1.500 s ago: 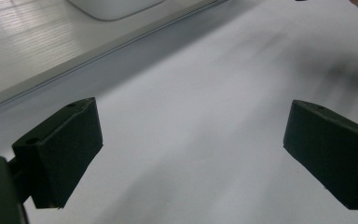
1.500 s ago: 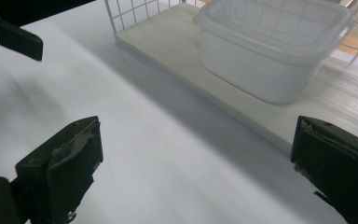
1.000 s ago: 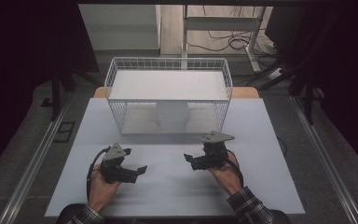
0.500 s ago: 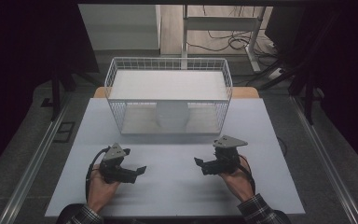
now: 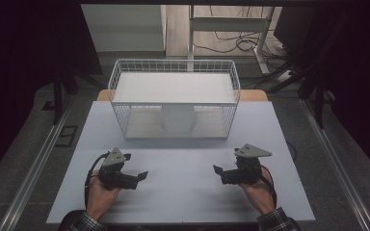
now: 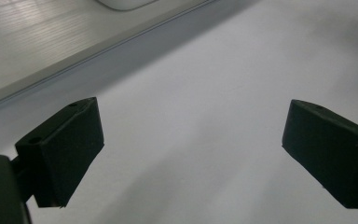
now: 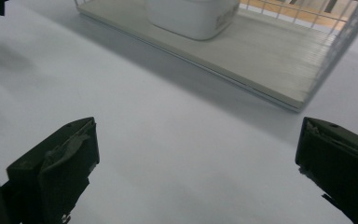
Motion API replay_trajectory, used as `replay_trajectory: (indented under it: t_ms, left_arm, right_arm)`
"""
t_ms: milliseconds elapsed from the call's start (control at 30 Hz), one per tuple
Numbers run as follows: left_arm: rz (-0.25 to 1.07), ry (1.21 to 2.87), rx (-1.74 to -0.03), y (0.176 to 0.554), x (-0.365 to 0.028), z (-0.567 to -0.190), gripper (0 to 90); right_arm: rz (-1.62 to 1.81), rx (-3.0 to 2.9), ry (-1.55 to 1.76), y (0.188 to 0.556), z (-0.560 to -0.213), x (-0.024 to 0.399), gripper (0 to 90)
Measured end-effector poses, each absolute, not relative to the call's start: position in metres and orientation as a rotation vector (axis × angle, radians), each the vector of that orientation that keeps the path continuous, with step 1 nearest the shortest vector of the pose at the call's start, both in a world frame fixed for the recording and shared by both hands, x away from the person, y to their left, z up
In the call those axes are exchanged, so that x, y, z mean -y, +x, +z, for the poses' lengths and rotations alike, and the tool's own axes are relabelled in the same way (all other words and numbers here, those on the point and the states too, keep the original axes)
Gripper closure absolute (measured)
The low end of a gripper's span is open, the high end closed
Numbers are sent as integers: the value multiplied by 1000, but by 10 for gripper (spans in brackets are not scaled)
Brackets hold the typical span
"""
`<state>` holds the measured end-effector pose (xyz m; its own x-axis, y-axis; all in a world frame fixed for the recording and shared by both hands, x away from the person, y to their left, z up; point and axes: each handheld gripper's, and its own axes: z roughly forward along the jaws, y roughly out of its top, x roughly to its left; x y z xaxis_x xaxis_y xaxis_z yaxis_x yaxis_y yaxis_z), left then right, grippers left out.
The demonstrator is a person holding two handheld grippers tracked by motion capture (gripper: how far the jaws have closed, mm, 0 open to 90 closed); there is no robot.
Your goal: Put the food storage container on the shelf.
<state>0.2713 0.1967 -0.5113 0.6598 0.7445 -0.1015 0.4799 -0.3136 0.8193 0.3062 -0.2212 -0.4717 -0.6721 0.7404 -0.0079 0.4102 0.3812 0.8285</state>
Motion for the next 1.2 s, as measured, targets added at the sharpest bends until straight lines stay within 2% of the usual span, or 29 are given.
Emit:
replay_trajectory:
  t_ms: [633,1200]
  left_arm:
    - [396,1975,-996,258,-210,-514,44]
    - [377,1987,-1054,245,-223,-522,43]
  right_arm:
    - [1141,-2212,1084,288,-479,257,0]
    - [1042,-2240,1136,277,-501,275,0]
